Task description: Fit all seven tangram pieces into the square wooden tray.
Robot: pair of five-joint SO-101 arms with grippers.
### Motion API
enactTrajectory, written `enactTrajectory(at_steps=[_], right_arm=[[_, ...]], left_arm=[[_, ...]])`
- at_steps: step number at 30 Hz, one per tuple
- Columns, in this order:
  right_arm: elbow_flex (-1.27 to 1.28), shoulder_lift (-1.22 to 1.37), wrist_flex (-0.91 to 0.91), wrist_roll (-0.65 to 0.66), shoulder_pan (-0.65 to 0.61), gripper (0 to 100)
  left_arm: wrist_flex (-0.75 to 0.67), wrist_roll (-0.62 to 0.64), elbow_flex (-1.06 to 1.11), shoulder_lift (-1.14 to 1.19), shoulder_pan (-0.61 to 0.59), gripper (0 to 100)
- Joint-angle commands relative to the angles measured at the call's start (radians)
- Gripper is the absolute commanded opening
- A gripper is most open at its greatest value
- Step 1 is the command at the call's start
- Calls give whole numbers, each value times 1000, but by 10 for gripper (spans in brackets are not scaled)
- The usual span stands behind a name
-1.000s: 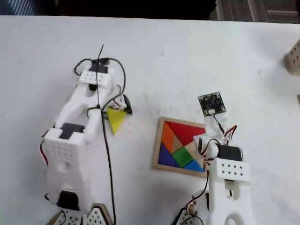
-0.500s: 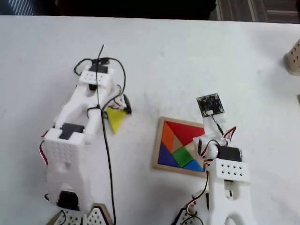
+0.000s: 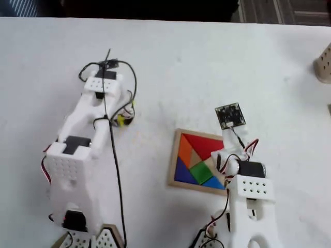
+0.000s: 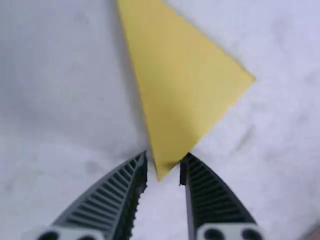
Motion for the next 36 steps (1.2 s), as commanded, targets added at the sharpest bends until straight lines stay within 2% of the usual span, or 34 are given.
enactTrajectory(at_steps=[1, 7, 12, 18, 22, 27, 36], right_arm=[[-8, -18, -25, 21, -10, 49], [-8, -18, -25, 21, -10, 49], [-8, -18, -25, 21, -12, 49], [-8, -18, -25, 21, -12, 49], [-8, -18, -25, 21, -12, 49], [2, -18, -25, 35, -18, 49], [17, -25, -25, 68, -44, 46]], left_arm=[[-6, 2, -46, -24, -96, 115], [20, 8, -101, -24, -133, 231], [44, 3, -106, -42, -130, 233], [35, 0, -106, -179, -120, 237], [-68, -123, -103, -183, -70, 238], [-155, -140, -152, -113, -22, 238], [-152, -133, -417, 150, -51, 234]])
